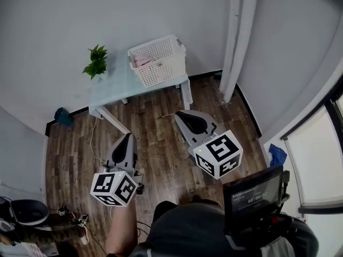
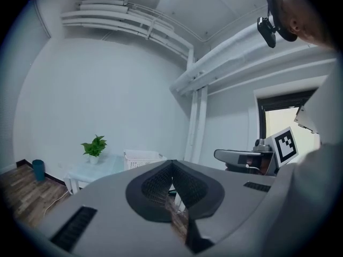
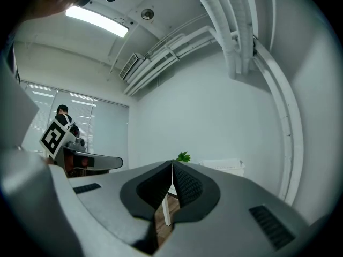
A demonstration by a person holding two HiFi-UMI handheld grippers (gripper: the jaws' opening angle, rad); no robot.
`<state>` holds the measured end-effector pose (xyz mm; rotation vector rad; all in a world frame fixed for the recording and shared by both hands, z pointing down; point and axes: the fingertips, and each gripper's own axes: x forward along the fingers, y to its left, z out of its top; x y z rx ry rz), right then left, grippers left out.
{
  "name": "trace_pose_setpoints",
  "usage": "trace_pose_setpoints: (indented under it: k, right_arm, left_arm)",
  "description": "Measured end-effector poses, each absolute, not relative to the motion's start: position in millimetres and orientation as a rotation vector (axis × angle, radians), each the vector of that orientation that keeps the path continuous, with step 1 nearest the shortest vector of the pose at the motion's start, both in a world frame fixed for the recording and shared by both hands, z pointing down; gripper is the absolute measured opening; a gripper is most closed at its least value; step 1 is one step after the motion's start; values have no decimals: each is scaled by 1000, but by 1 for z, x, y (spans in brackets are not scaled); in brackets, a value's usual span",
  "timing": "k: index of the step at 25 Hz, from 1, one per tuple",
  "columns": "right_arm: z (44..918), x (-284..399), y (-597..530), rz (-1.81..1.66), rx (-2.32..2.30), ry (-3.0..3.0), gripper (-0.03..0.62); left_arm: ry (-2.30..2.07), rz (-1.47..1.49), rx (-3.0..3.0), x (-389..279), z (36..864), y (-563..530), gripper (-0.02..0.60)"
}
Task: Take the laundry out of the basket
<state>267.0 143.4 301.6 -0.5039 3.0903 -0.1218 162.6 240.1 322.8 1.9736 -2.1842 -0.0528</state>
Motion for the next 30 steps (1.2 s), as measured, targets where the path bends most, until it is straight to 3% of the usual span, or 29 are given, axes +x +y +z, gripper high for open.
trace_pose_setpoints:
  k: [30]
  right_arm:
    - [308, 55, 55, -55, -695, 3179, 17]
  left_arm:
    - [-2008, -92, 2192, -46, 331, 119, 9]
